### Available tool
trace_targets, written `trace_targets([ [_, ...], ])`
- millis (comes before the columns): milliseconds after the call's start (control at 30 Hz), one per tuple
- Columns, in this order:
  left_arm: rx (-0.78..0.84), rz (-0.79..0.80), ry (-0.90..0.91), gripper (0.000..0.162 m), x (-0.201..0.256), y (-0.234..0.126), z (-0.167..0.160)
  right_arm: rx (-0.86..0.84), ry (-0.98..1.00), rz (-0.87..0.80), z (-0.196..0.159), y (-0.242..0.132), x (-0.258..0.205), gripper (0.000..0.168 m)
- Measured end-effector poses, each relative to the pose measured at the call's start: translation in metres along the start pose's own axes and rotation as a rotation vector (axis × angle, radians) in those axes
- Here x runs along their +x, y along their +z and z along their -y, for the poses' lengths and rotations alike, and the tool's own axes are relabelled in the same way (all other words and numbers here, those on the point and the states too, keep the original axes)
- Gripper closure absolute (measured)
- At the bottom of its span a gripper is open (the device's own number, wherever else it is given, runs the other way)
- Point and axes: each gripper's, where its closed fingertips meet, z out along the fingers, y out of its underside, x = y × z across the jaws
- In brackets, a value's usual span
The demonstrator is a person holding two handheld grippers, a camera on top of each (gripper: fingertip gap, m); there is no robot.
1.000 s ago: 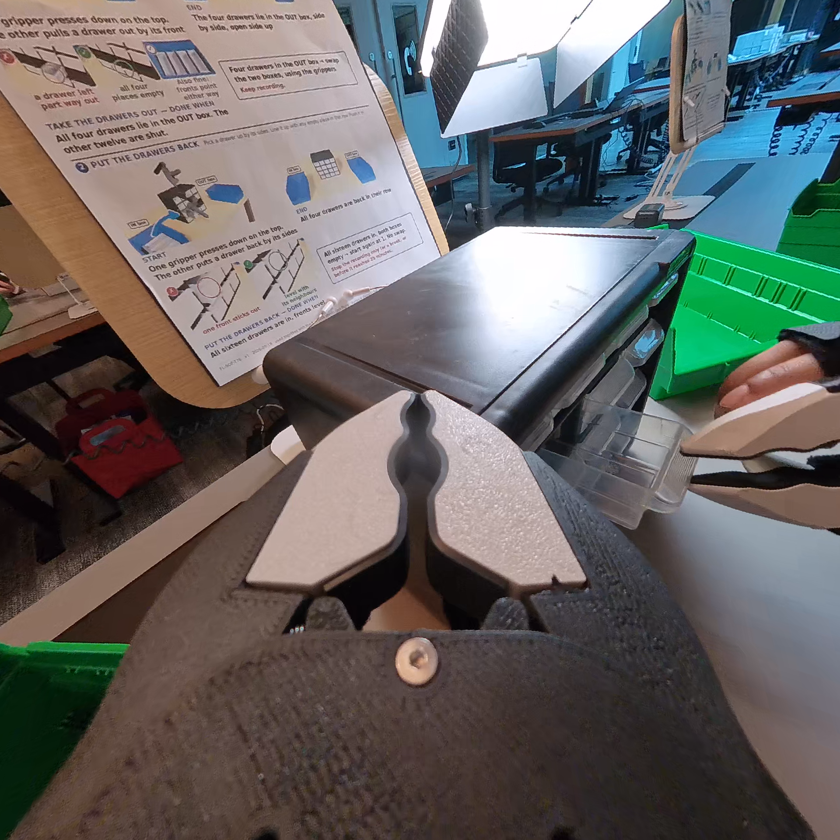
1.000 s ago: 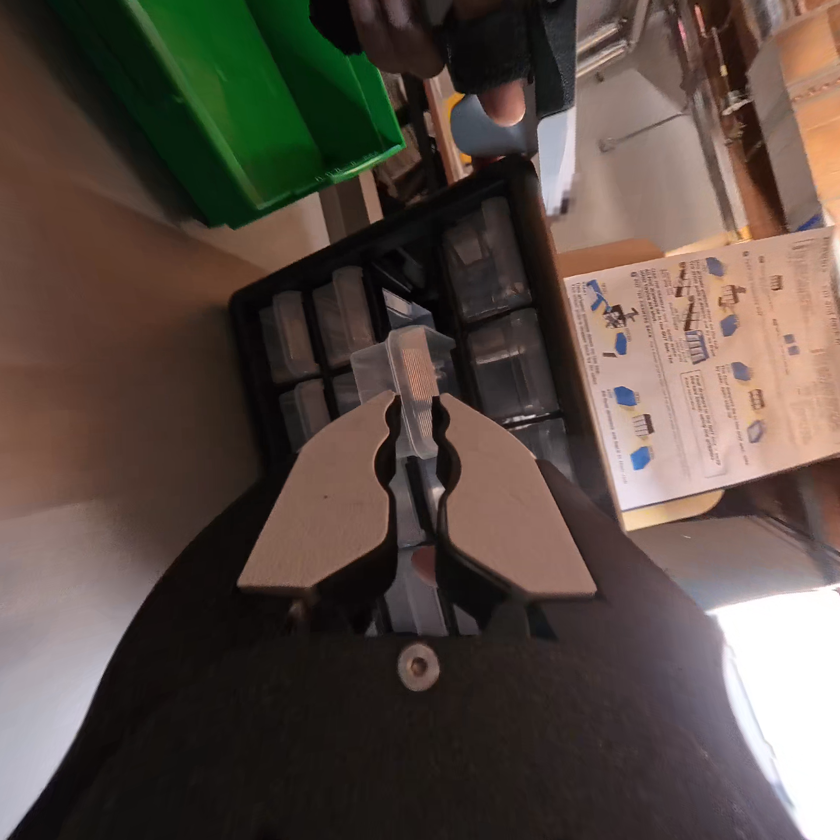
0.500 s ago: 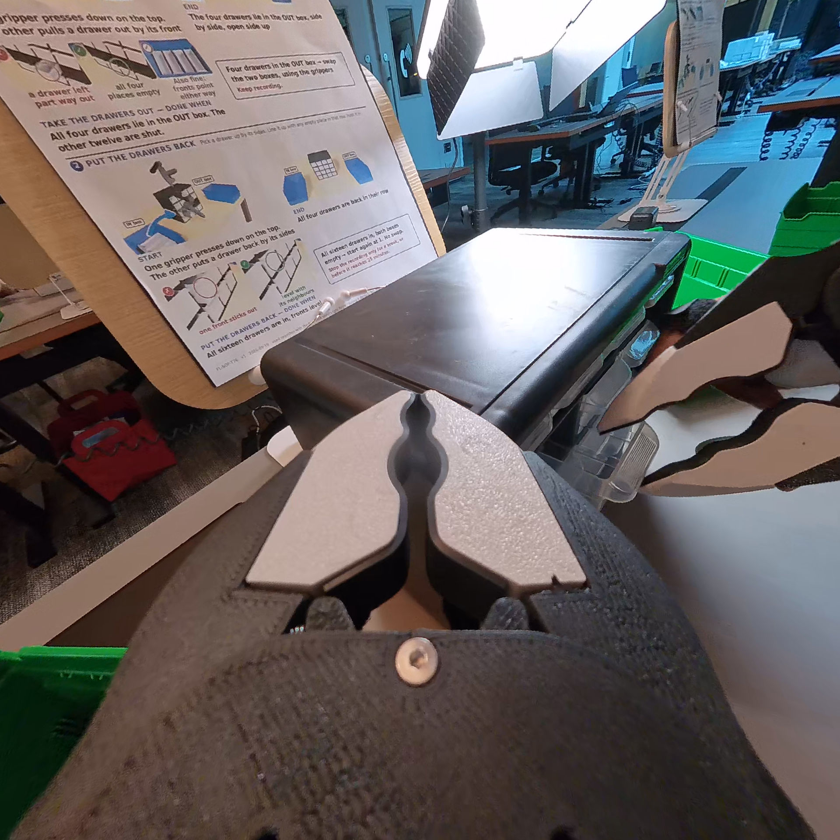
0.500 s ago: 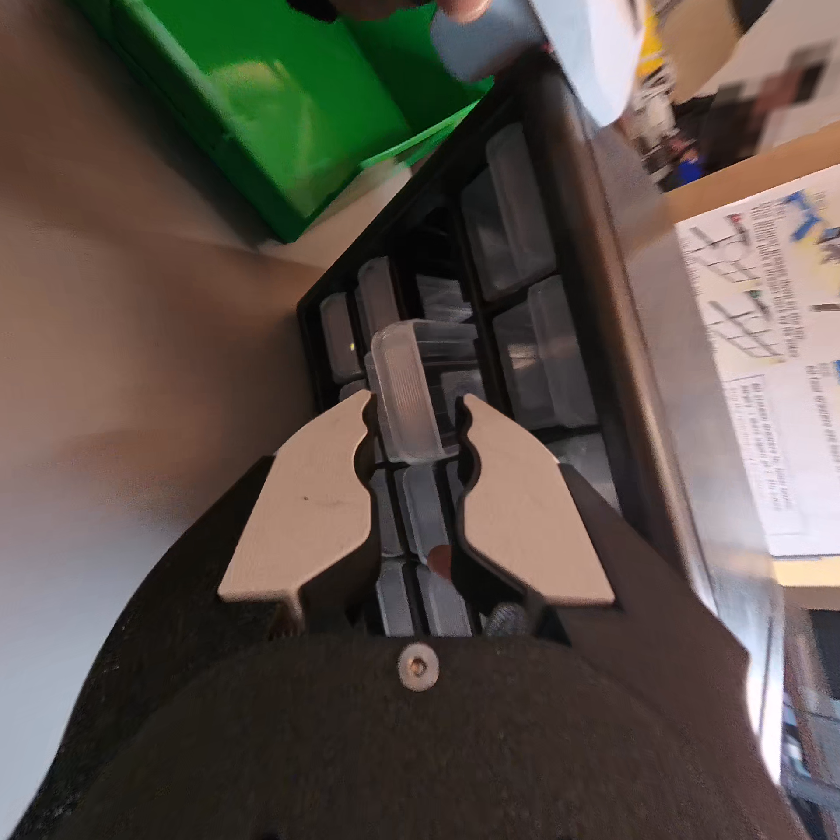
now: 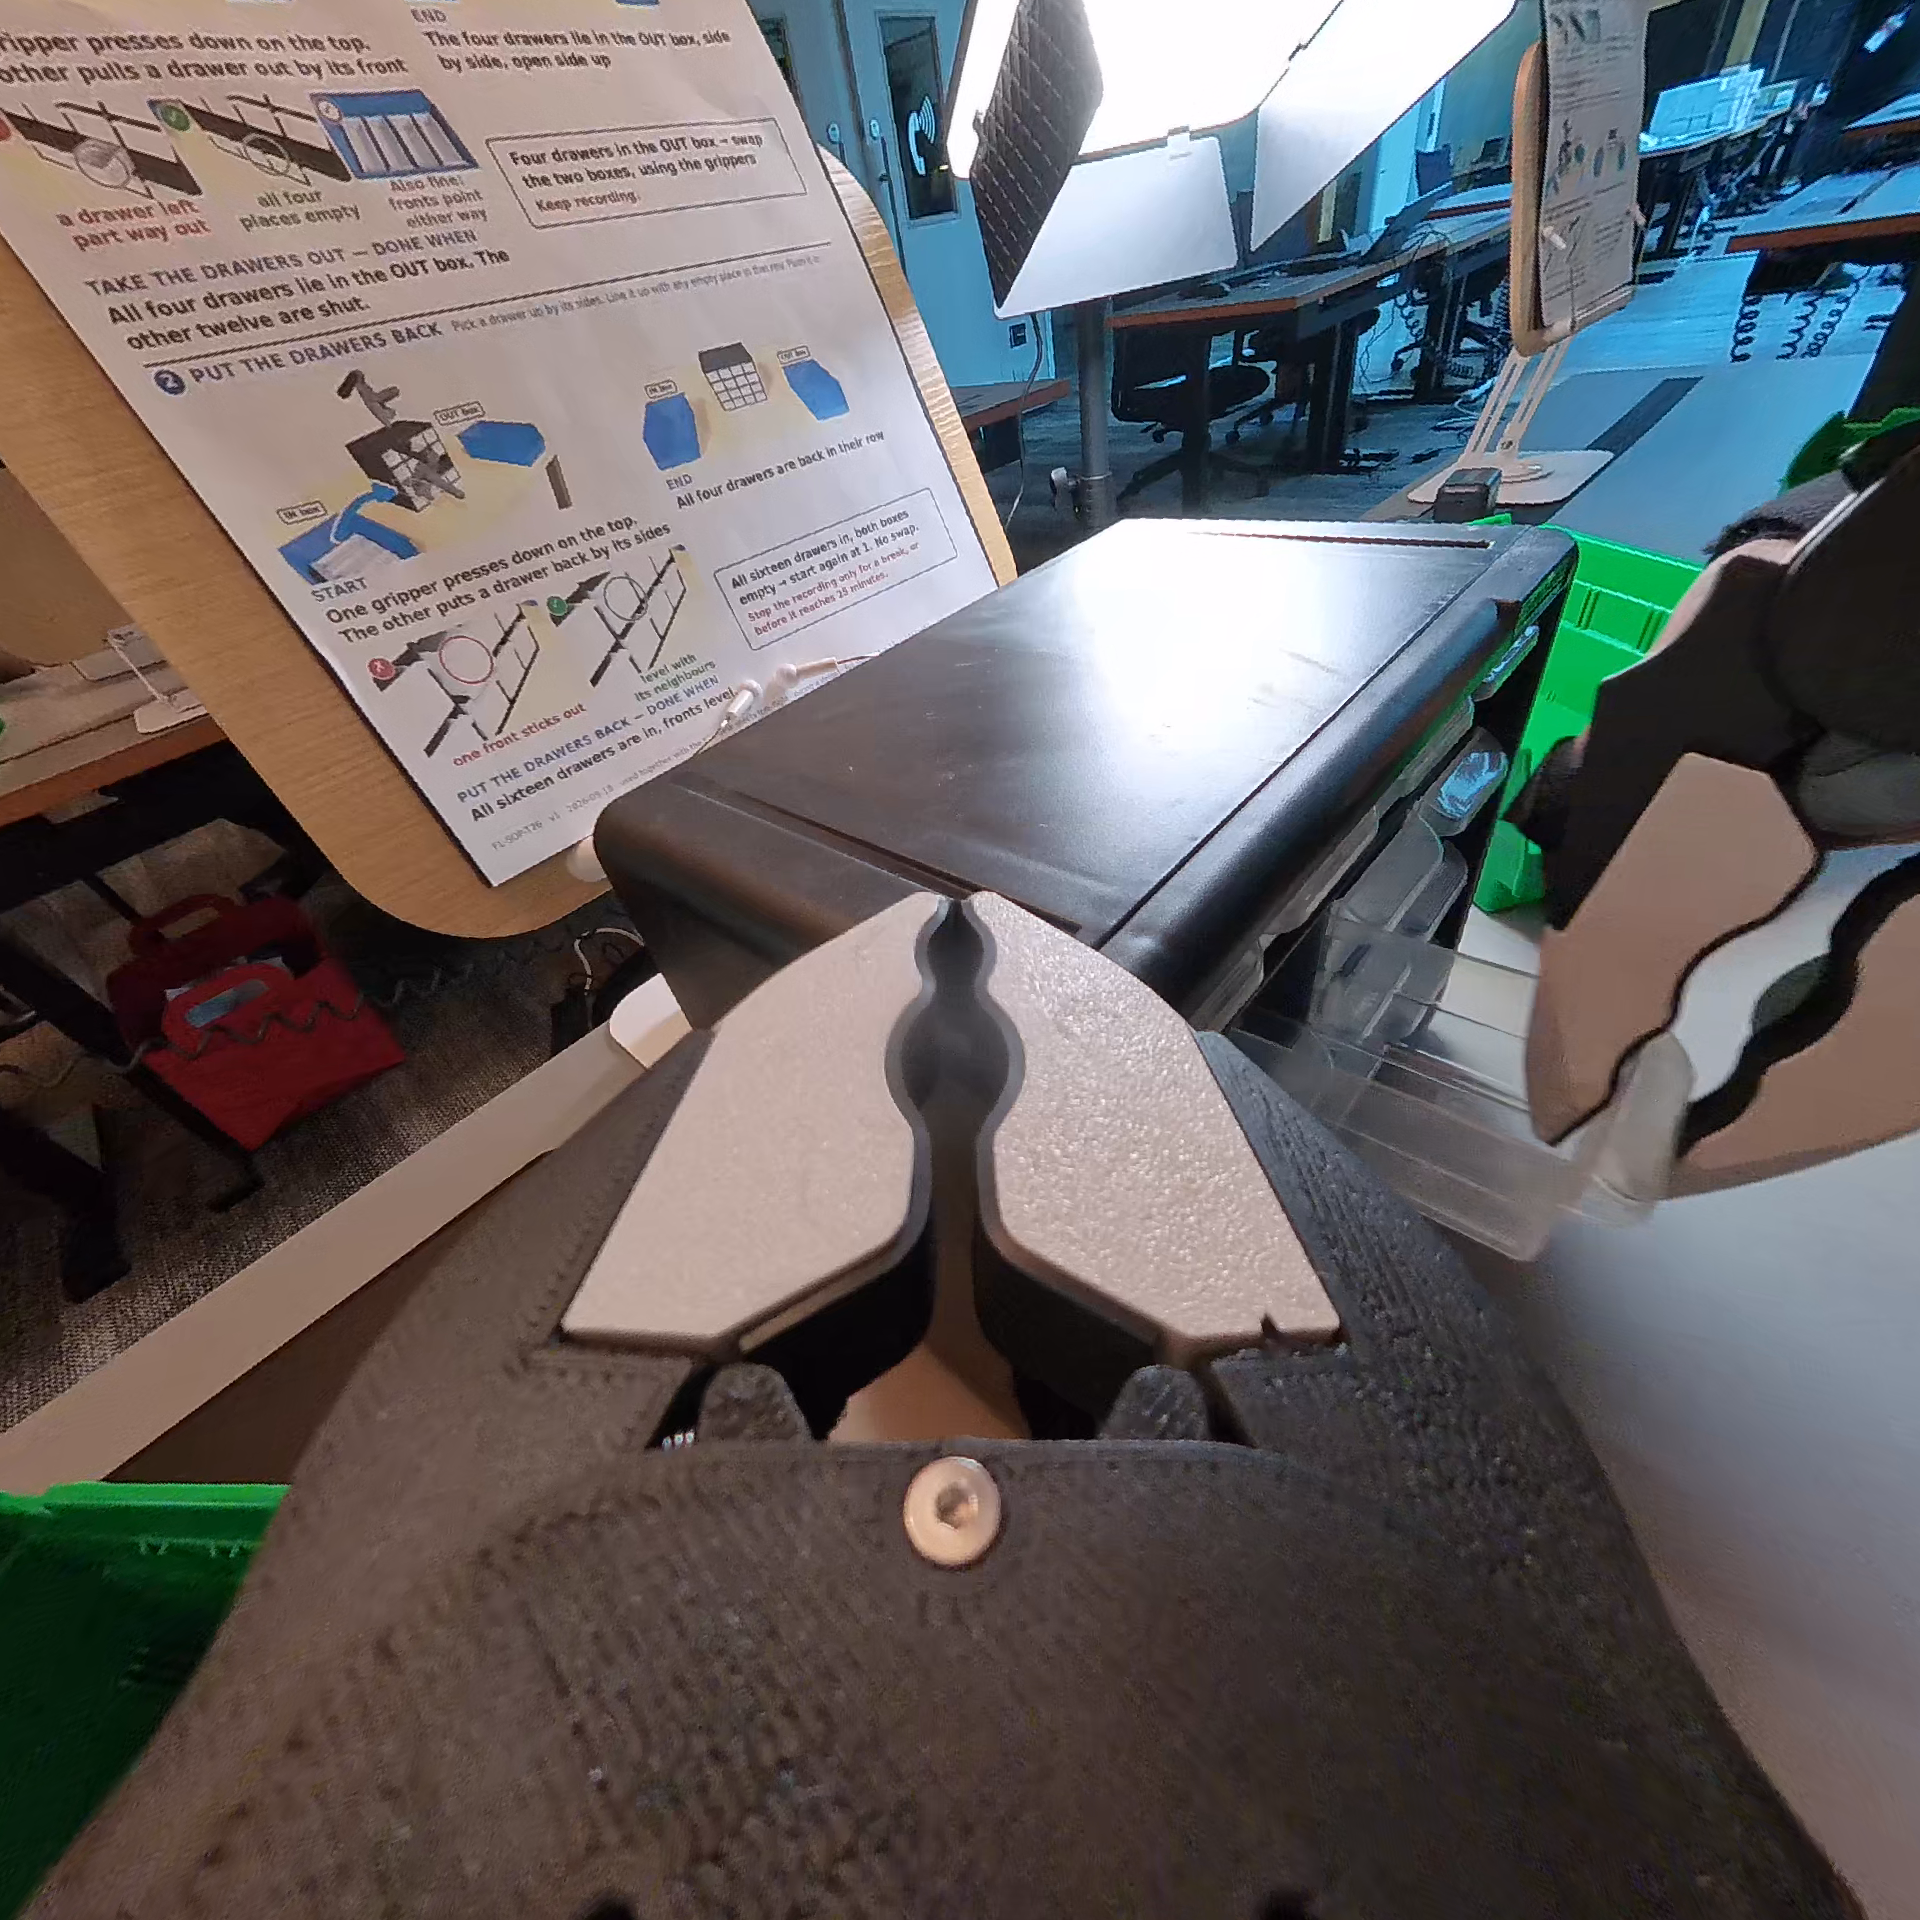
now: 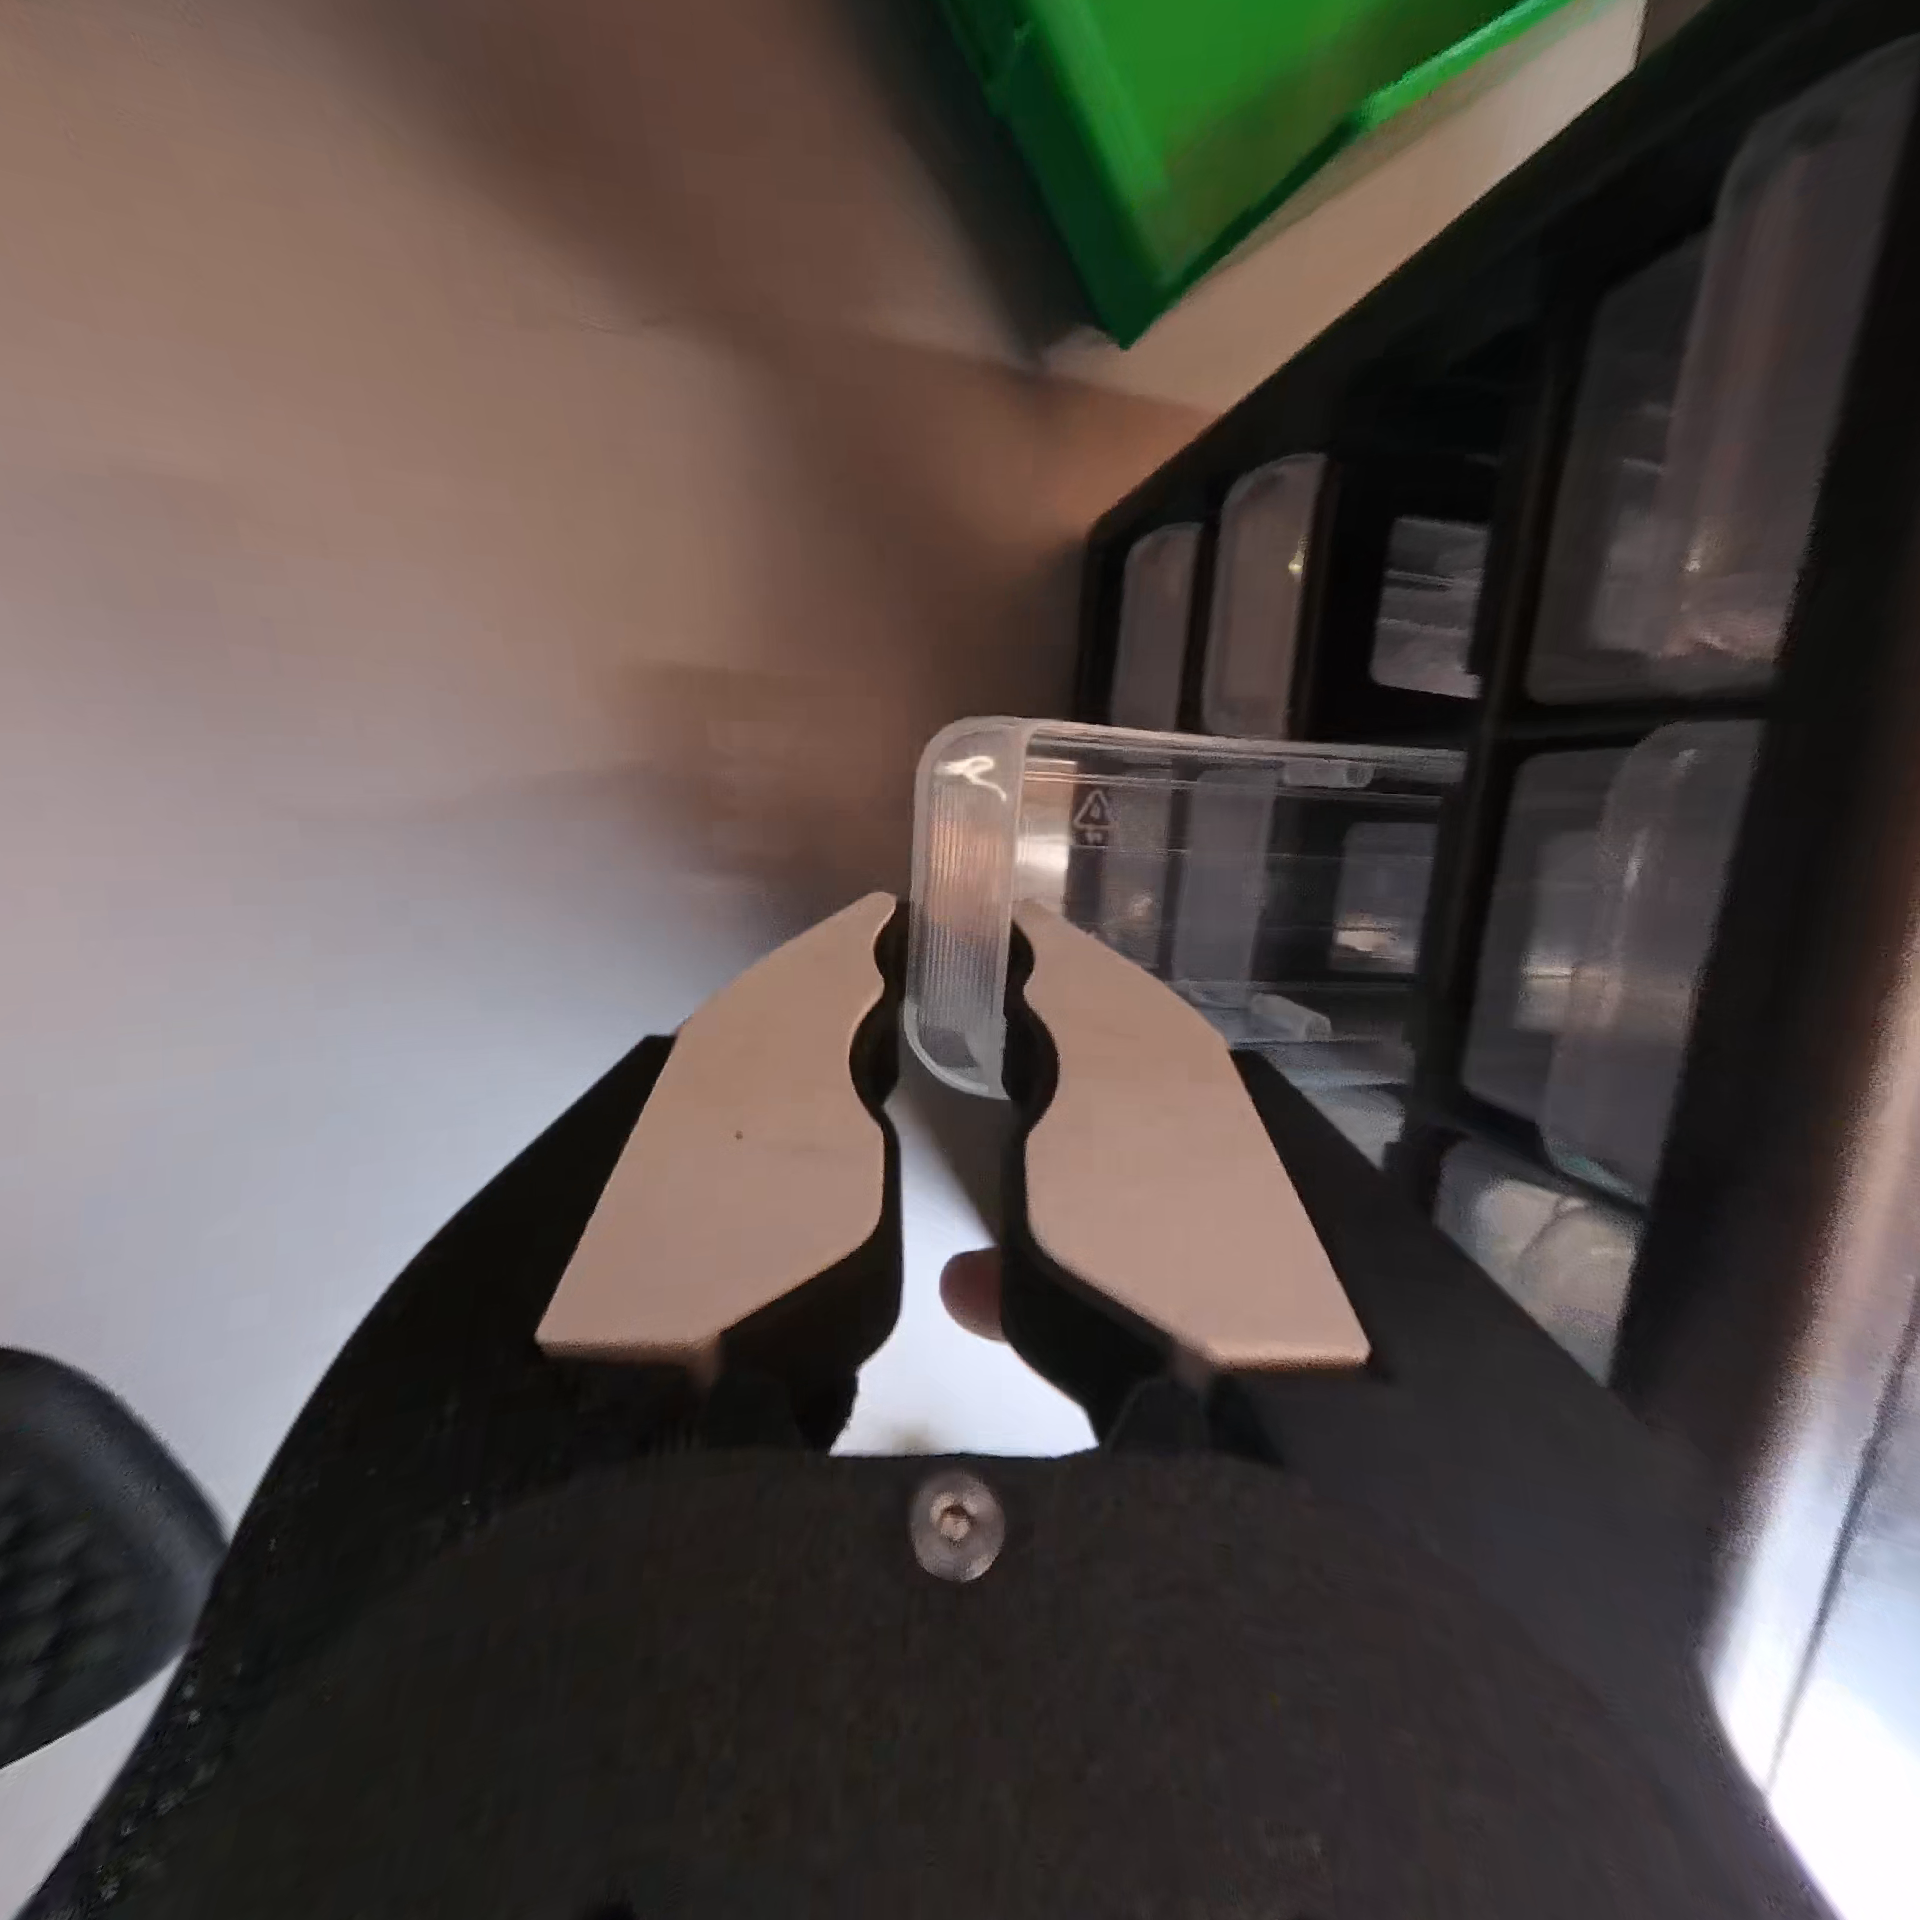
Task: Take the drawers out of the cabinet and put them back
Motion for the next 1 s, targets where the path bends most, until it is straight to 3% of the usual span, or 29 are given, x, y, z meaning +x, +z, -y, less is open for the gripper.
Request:
trace_targets([
  [267, 0.001, -0.001, -0.003, 0.162, 0.000, 0.000, 0.000, 0.063, 0.008, 0.132, -0.003, -0.021, -0.043, 0.154],
  [433, 0.005, 0.001, -0.008, 0.162, 0.000, 0.000, 0.000, 0.129, 0.086, 0.349, 0.006, -0.051, -0.072, 0.153],
  [600, 0.003, 0.006, -0.004, 0.162, 0.000, 0.000, 0.000, 0.297, 0.190, 0.508, 0.024, -0.089, -0.093, 0.154],
  [800, 0.008, 0.000, -0.015, 0.162, 0.000, 0.000, 0.000, 0.390, 0.405, 0.388, -0.005, -0.131, -0.088, 0.154],
  [1000, 0.008, 0.006, -0.018, 0.162, 0.000, 0.000, 0.000, 0.367, 0.726, 0.072, -0.082, -0.162, -0.051, 0.154],
])
